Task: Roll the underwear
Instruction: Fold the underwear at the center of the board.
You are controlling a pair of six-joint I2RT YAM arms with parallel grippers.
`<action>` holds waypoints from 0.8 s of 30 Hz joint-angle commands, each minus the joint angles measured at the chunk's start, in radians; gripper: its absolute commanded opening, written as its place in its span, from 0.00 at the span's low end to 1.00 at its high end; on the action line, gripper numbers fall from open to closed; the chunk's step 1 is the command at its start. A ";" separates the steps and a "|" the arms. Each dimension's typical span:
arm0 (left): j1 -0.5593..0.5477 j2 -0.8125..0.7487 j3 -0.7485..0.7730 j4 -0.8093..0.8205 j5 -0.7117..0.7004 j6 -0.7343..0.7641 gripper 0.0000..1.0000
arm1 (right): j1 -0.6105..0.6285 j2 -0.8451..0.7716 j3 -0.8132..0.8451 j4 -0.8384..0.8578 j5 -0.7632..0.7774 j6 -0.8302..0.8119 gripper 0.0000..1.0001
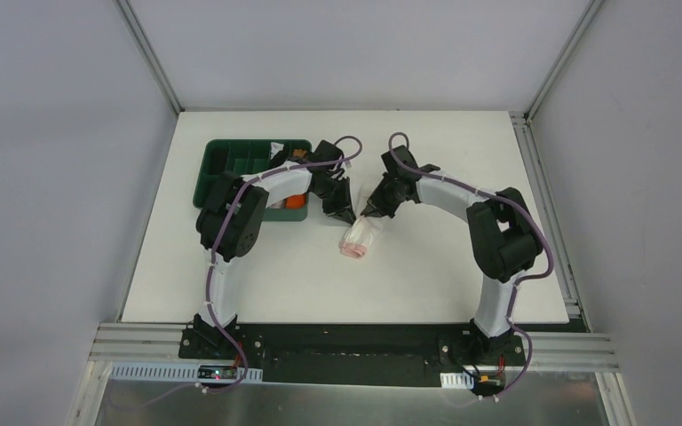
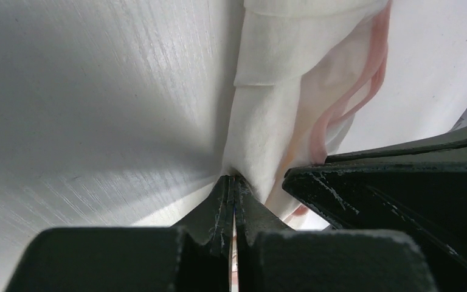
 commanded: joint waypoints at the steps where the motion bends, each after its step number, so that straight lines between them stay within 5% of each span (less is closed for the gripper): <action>1: -0.007 -0.020 0.000 -0.002 0.004 -0.007 0.00 | 0.006 0.050 0.087 -0.010 -0.027 -0.034 0.00; 5: -0.005 -0.054 0.004 -0.057 -0.030 0.027 0.00 | 0.006 0.094 0.121 -0.019 -0.049 -0.049 0.00; 10: 0.004 -0.121 0.049 -0.205 -0.144 0.055 0.13 | 0.005 0.143 0.154 -0.041 -0.061 -0.077 0.01; 15: 0.007 -0.228 0.059 -0.301 -0.225 0.069 0.18 | 0.005 0.135 0.154 -0.041 -0.063 -0.091 0.17; 19: 0.007 -0.312 0.033 -0.317 -0.188 0.051 0.18 | 0.003 0.080 0.146 -0.034 -0.061 -0.105 0.41; 24: 0.000 -0.375 -0.035 -0.262 -0.069 -0.016 0.12 | -0.008 0.008 0.146 -0.031 -0.083 -0.111 0.48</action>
